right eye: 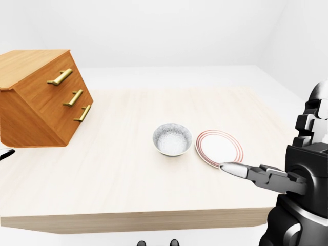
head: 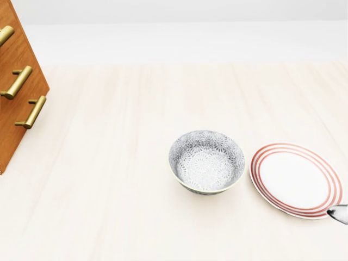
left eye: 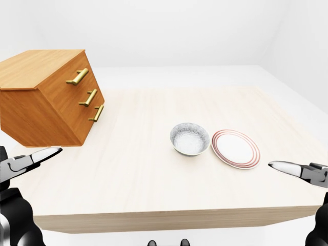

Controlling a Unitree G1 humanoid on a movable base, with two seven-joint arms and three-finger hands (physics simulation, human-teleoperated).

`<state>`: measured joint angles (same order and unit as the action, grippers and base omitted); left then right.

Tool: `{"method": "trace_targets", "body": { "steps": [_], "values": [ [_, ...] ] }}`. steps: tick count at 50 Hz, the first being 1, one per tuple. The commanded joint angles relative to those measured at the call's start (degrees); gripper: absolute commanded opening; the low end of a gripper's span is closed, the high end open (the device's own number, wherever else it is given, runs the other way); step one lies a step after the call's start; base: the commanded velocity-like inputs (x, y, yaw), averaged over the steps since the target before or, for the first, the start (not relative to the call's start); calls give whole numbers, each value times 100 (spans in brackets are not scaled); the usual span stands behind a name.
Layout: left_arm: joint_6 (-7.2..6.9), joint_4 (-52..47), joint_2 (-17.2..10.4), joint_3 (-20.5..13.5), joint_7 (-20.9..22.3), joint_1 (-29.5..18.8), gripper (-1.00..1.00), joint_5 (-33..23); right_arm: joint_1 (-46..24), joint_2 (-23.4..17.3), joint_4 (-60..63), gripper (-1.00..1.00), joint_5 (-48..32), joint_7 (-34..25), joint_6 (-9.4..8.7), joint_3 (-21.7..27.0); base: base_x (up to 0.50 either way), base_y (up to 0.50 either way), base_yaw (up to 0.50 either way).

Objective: Put the bowl on top of the cabinet.

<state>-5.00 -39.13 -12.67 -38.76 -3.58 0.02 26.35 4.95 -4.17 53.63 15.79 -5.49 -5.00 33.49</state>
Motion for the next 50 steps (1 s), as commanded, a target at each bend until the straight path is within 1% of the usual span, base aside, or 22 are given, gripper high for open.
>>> {"method": "trace_targets", "body": {
  "steps": [1, 14, 21, 30, 33, 50],
  "values": [
    [0, 11, -15, -33, -11, -3, 100, 18, 21, 19, 43, 100, -10, -52, 0, 16, 45, -3, 0],
    [0, -9, -39, -87, -18, -3, 100, 61, 31, 26, -1, 100, -98, -84, 0, 15, 44, -2, 0],
    [0, -36, -39, -98, -22, 2, 100, 71, 84, 73, -58, 100, -334, -156, 0, -122, 0, 0, 0],
    [0, -53, -37, -102, -24, 6, 100, 77, 108, 117, -67, 100, -392, -239, 0, -129, 0, 50, 0],
    [0, -12, -15, -57, -10, 9, 100, 23, 105, 121, -97, 100, -398, -246, 0, -131, 0, 50, 0],
    [0, -58, -29, -110, -22, 11, 100, 62, 110, 129, -75, 100, -420, -254, 0, -161, 0, 50, 0]
  ]
}}
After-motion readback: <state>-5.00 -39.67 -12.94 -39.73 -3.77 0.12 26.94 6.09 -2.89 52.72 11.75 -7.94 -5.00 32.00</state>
